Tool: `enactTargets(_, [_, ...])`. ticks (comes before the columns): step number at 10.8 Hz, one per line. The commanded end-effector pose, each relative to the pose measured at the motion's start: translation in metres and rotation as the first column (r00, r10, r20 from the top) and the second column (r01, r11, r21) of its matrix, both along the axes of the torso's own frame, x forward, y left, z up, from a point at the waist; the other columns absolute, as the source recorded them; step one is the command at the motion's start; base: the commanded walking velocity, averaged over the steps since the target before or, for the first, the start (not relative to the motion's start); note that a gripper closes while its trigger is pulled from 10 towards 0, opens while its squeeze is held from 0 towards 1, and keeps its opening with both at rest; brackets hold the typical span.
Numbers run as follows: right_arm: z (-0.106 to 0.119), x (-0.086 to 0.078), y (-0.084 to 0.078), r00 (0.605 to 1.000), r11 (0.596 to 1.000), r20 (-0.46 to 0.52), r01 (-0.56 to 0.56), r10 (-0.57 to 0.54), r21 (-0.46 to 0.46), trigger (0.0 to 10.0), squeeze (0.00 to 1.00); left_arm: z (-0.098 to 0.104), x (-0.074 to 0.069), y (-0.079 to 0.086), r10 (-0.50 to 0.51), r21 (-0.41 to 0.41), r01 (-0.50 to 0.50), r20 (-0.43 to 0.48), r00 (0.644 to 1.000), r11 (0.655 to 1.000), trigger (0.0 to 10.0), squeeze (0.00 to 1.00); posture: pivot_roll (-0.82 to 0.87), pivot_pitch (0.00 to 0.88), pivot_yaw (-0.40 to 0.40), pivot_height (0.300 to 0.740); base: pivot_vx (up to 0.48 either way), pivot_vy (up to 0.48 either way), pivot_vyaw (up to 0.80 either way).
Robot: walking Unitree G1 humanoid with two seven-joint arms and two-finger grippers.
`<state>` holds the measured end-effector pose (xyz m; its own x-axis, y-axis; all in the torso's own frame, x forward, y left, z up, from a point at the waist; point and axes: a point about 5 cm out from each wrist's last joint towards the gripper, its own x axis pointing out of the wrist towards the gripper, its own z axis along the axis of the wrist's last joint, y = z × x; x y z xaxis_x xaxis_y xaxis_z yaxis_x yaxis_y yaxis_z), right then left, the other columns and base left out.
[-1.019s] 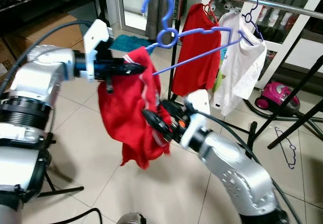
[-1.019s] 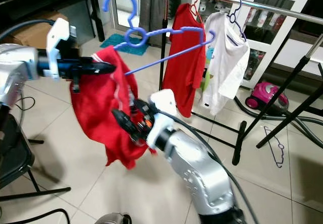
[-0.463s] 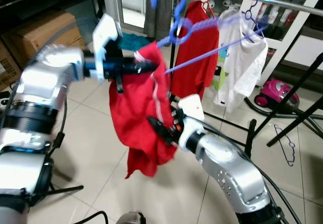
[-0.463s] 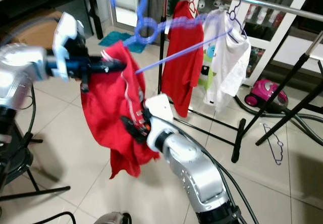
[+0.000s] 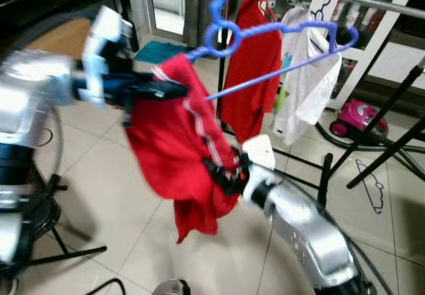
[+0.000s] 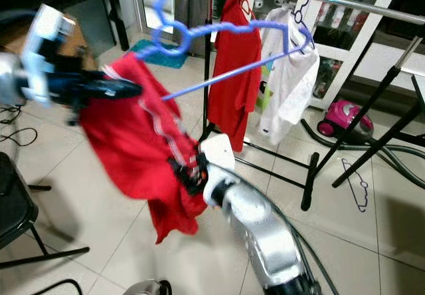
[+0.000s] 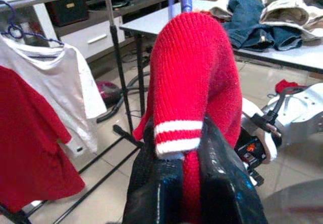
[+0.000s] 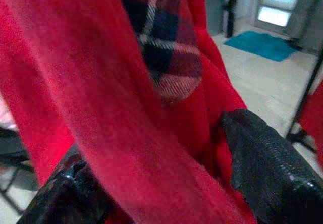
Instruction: Hang hanger
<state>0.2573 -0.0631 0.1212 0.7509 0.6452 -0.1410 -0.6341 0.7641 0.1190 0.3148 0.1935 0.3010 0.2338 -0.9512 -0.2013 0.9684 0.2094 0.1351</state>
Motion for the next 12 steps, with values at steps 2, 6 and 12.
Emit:
enactTargets(2, [-0.006,-0.01,-0.006,0.996,0.994,0.001,-0.089,0.089,0.066,8.4,0.0,0.018,-0.009,0.007,-0.033,-0.026,0.034,0.038,0.999,0.999,0.0,0.0,0.22,0.067,-0.015,0.74,0.0,0.0,0.0])
enactTargets(6, [-0.016,-0.025,-0.019,0.963,0.959,0.019,-0.269,0.268,0.087,0.0,0.0,0.02,-0.01,0.013,-0.03,-0.024,0.03,0.025,0.999,0.999,0.0,0.0,0.21,0.051,-0.01,0.74,0.0,0.0,0.0])
enactTargets(12, [-0.027,-0.024,-0.042,0.938,0.934,0.008,-0.346,0.347,0.085,0.0,0.0,0.014,-0.009,0.018,-0.036,-0.023,0.036,0.017,0.999,0.999,0.0,0.0,0.18,0.003,-0.03,0.74,0.0,0.0,0.0])
